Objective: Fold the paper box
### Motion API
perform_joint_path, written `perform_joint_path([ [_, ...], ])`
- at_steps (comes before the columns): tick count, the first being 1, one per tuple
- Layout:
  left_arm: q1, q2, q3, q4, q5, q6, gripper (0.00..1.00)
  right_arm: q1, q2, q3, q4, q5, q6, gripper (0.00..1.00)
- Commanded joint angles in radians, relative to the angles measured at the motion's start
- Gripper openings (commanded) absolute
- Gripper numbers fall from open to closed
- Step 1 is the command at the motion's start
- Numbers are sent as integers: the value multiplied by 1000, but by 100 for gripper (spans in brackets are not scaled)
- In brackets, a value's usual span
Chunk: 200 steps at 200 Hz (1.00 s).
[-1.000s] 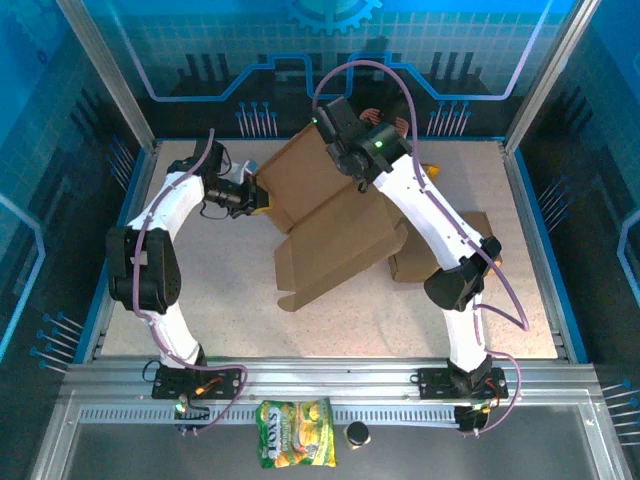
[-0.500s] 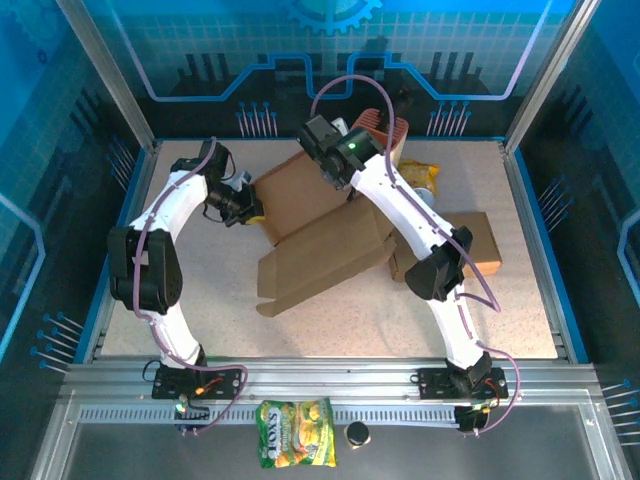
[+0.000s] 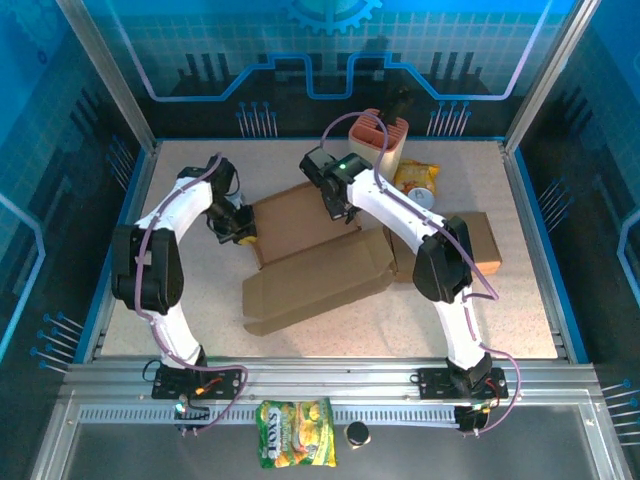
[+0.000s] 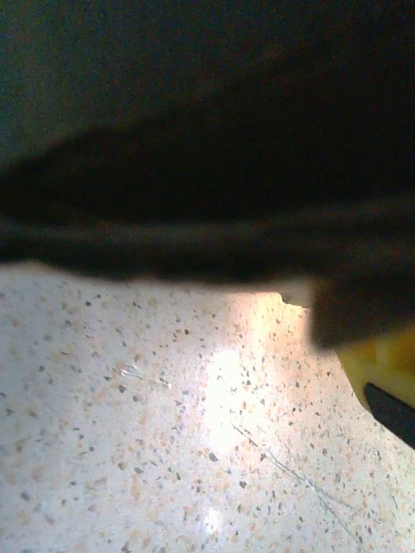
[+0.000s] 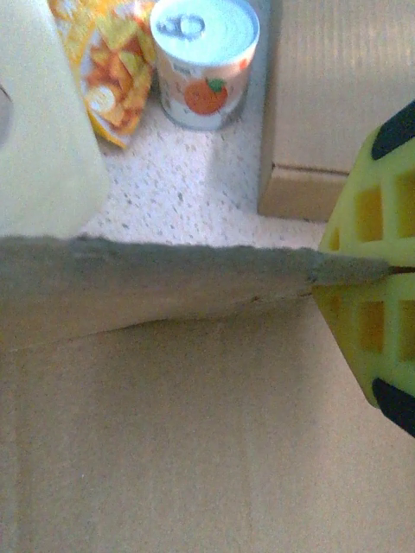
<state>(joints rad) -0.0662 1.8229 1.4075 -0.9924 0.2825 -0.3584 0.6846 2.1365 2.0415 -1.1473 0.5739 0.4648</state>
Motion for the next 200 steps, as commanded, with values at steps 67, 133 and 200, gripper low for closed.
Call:
perform_joint_path([
  [67, -41, 93, -5, 133, -72, -51, 5, -39, -37, -199, 59, -164, 122, 0],
  [133, -70, 109, -27, 149, -132, -42, 15, -34, -35, -210, 60, -158, 164, 0],
  [200, -119, 45, -60, 140, -233, -35, 18, -17, -71, -252, 92, -133, 182, 0],
])
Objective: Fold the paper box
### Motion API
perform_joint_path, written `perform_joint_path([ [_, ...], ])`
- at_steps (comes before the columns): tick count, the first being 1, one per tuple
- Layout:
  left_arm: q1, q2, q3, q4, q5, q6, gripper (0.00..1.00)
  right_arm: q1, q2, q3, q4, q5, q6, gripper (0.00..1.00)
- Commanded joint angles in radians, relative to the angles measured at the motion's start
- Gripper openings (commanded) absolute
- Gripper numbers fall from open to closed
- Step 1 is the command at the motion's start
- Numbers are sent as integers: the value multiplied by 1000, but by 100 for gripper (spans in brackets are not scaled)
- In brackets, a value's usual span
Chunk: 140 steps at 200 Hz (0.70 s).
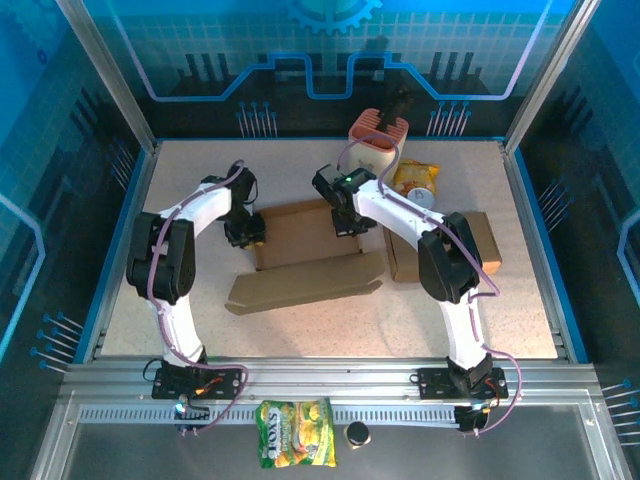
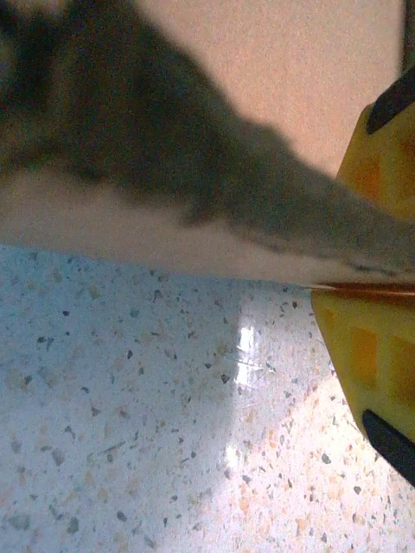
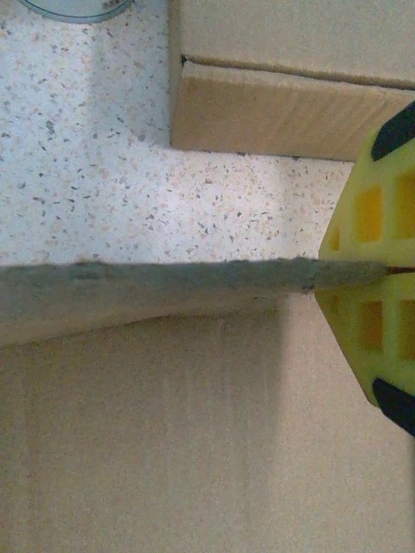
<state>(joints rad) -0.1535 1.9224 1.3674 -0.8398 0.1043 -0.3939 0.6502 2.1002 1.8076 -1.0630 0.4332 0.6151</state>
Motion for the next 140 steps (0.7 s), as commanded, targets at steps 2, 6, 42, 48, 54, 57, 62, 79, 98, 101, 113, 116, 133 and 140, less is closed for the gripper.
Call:
perform_joint_path([
  [2, -35, -55, -20, -15, -61, 0, 18, 17, -36, -19, 9, 8, 32, 0],
  [6, -40, -59, -22, -19, -72, 1, 18, 18, -40, -23, 11, 11, 32, 0],
  [42, -72, -81, -48, -26, -156, 10, 11, 34, -80, -57, 39, 55, 42, 0],
  [48, -79, -80, -48, -32, -172, 14, 9, 37, -86, -64, 44, 60, 44, 0],
  [54, -88, -79, -47, -37, -192, 18, 7, 40, -93, -69, 48, 66, 47, 0],
  [57, -92, -79, -48, -37, -202, 18, 7, 42, -95, -72, 49, 71, 48, 0],
  [62, -100, -79, -49, -39, -220, 19, 6, 47, -100, -77, 52, 76, 51, 0],
  [79, -123, -84, -59, -39, -284, 17, 3, 61, -113, -92, 58, 95, 64, 0],
  [98, -138, -83, -71, -40, -342, 11, 0, 73, -124, -111, 66, 107, 76, 0],
  [101, -140, -82, -72, -41, -349, 10, 0, 75, -123, -112, 65, 109, 79, 0],
  [113, -142, -80, -78, -42, -368, 6, 0, 78, -126, -120, 69, 110, 85, 0],
  [116, -141, -81, -77, -43, -372, 4, 0, 78, -128, -122, 70, 110, 87, 0],
  [133, -144, -83, -79, -49, -400, 0, 0, 77, -134, -133, 78, 108, 90, 0],
  [140, -144, -85, -78, -50, -404, 2, 0, 78, -137, -135, 82, 107, 91, 0],
])
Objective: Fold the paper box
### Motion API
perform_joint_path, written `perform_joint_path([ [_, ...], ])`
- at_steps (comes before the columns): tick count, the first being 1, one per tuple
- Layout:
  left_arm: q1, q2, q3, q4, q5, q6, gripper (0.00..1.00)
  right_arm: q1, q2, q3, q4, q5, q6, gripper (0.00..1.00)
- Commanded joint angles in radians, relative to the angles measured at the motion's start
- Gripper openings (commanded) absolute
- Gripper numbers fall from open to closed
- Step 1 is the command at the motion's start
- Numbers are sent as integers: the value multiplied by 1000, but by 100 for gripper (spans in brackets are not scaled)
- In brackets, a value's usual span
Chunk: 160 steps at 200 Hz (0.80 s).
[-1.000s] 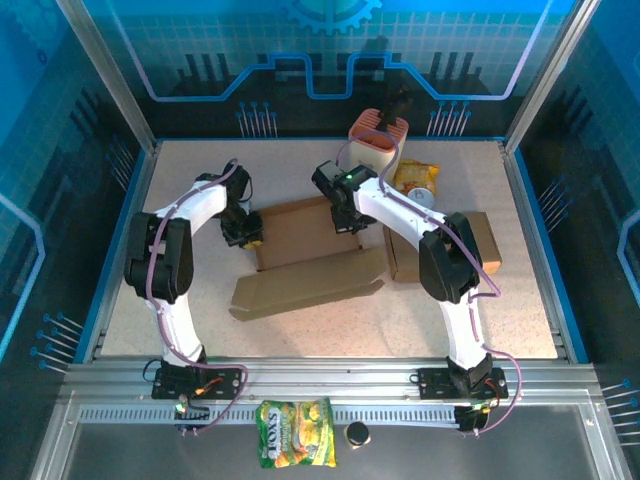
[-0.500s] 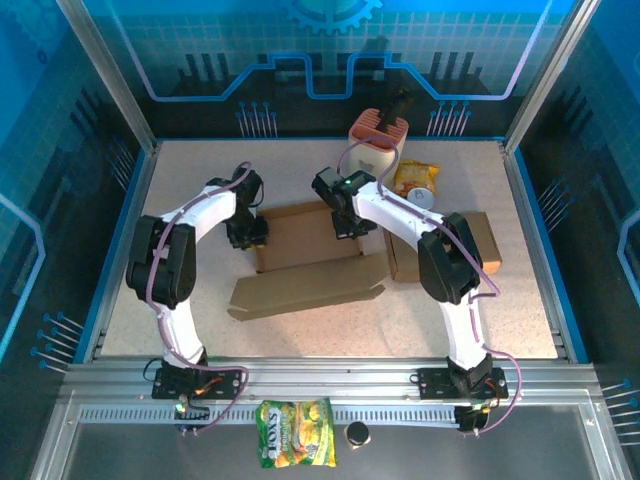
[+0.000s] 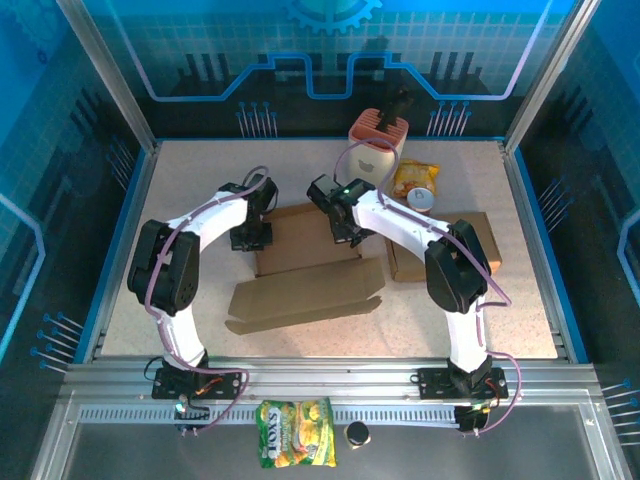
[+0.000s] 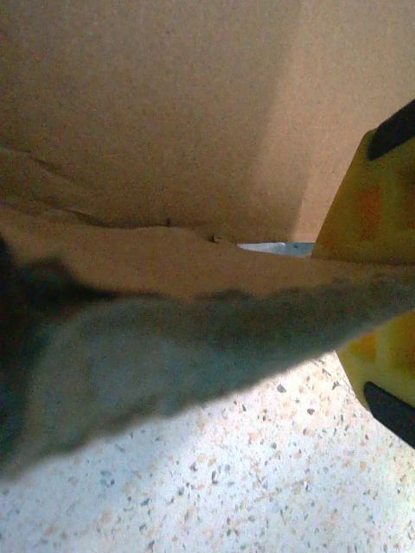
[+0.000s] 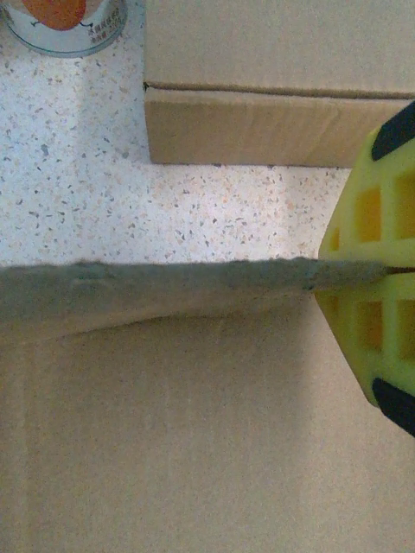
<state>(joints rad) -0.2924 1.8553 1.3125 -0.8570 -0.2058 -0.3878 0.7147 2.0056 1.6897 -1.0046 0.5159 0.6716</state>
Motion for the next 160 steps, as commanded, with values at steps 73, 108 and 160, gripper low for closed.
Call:
perform_joint_path([
  [73, -4, 8, -24, 54, 65, 5, 21, 9, -32, -19, 51, -34, 14, 0],
  [108, 16, -99, -25, 110, 155, -8, 43, -7, -33, -31, 49, -47, 9, 0],
  [160, 79, -209, -78, 220, 390, -26, 53, -27, -17, -51, 55, -85, 7, 0],
])
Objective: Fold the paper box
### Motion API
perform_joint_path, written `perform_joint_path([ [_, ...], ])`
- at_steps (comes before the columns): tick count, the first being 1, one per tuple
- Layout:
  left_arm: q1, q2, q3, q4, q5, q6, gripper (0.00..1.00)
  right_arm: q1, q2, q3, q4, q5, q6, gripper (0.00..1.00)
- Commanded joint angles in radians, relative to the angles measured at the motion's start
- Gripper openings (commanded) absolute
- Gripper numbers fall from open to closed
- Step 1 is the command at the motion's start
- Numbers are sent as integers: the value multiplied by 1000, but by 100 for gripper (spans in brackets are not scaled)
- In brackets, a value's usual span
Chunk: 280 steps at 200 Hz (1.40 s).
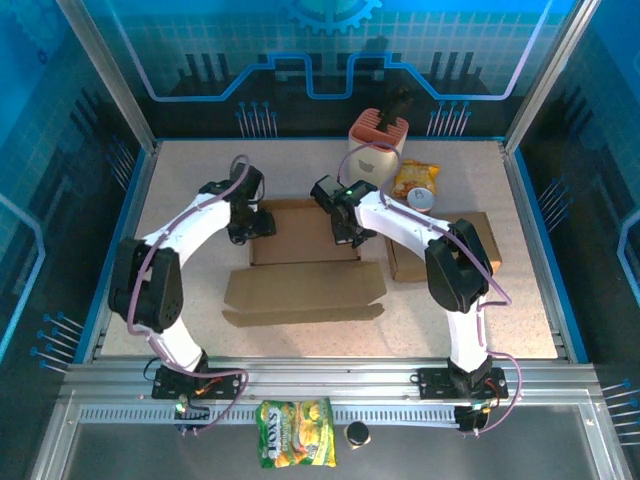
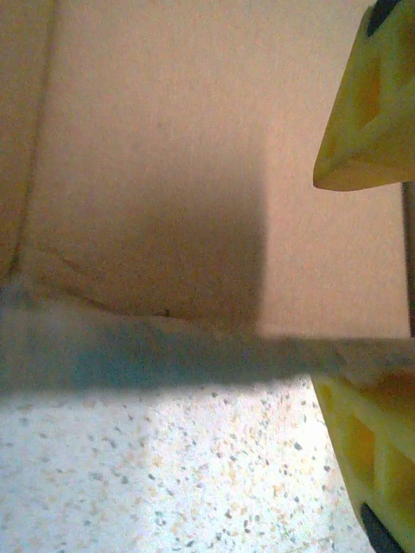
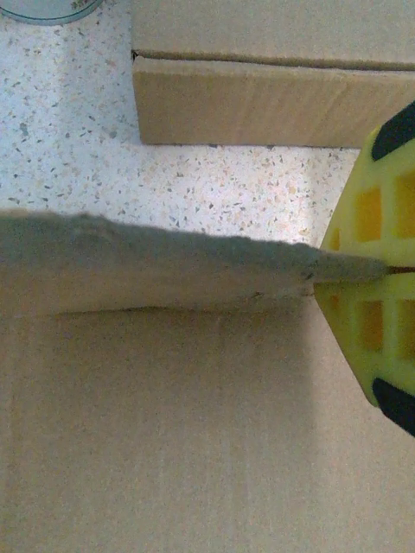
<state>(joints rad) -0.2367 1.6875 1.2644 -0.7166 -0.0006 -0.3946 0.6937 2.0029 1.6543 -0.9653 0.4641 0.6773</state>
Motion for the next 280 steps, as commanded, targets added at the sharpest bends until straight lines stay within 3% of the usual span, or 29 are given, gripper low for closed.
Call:
perform_joint_path([
  [1, 26, -41, -31, 79, 186, -19, 53, -6, -14, -16, 16, -34, 2, 0],
  [83, 104, -94, -116, 121, 246, -12, 52, -32, -16, -49, 23, -70, 0, 0],
  [125, 138, -108, -133, 152, 327, -1, 53, -39, -14, -62, 31, -87, -2, 0],
  [154, 146, -119, -136, 141, 304, 2, 54, -44, -7, -57, 20, -97, 12, 0],
  [215, 148, -111, -96, 14, 151, 29, 50, -49, -2, -61, 16, -107, 33, 0],
  [247, 164, -153, -177, 84, 212, 0, 44, -58, -3, -73, 23, -124, 38, 0],
  [280, 238, -194, -276, 200, 334, -49, 36, -66, -4, -86, 39, -145, 33, 0],
])
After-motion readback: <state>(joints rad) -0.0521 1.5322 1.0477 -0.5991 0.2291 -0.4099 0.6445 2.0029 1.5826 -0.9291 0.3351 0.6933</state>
